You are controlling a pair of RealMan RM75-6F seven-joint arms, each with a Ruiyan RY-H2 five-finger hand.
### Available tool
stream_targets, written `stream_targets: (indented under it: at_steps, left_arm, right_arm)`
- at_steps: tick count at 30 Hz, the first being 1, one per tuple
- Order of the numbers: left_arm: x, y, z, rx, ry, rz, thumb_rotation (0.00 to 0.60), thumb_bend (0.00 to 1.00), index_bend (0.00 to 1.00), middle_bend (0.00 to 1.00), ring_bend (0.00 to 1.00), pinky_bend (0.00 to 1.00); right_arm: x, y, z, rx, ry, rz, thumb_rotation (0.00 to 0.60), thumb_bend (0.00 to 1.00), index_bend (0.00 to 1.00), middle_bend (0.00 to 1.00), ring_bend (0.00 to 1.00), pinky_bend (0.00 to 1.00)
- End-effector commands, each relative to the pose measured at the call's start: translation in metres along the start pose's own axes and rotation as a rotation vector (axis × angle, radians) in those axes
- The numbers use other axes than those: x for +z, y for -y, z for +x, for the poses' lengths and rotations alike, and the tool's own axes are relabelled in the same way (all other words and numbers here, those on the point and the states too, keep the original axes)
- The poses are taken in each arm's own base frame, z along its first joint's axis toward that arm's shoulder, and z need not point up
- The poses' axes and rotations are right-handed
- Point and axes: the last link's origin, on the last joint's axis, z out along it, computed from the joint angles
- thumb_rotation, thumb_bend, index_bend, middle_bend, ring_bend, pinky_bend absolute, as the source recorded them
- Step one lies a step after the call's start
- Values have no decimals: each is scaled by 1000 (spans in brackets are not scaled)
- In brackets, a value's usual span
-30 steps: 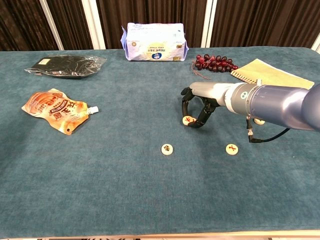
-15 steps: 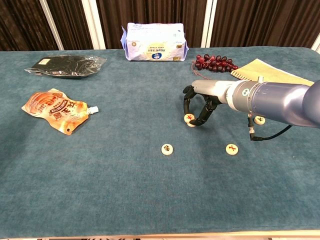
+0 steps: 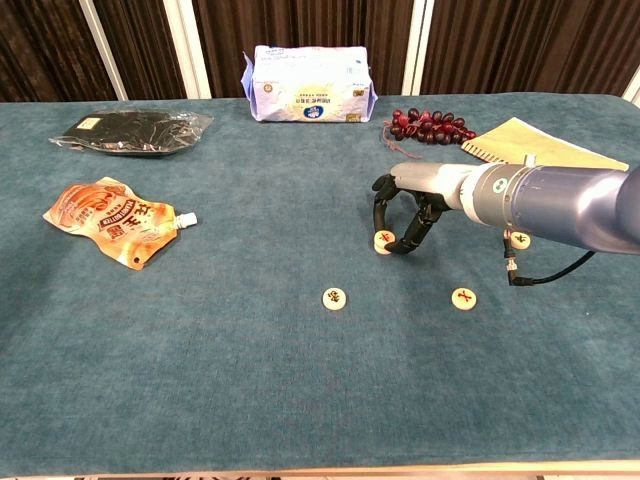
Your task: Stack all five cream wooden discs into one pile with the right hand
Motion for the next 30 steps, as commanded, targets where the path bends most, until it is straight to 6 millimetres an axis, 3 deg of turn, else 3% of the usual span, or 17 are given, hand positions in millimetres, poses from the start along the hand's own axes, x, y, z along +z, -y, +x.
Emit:
stream_targets:
  at_steps: [1, 21, 30]
  left_arm:
    - [0, 0, 0, -1, 1, 0, 600, 624, 134, 0, 0, 0]
    - [0, 0, 0, 3, 3, 2, 600, 624, 134, 0, 0, 0]
    - [0, 0, -1, 3, 5, 6, 600, 624, 134, 0, 0, 0]
  right_arm:
    - [0, 0, 0, 0, -1, 1, 600, 475, 543, 0, 0, 0]
    - [-1, 0, 2, -1, 2, 2, 600, 476, 401, 0, 0, 0]
    - [-3, -3, 2, 3, 10, -2, 600, 476, 401, 0, 0, 0]
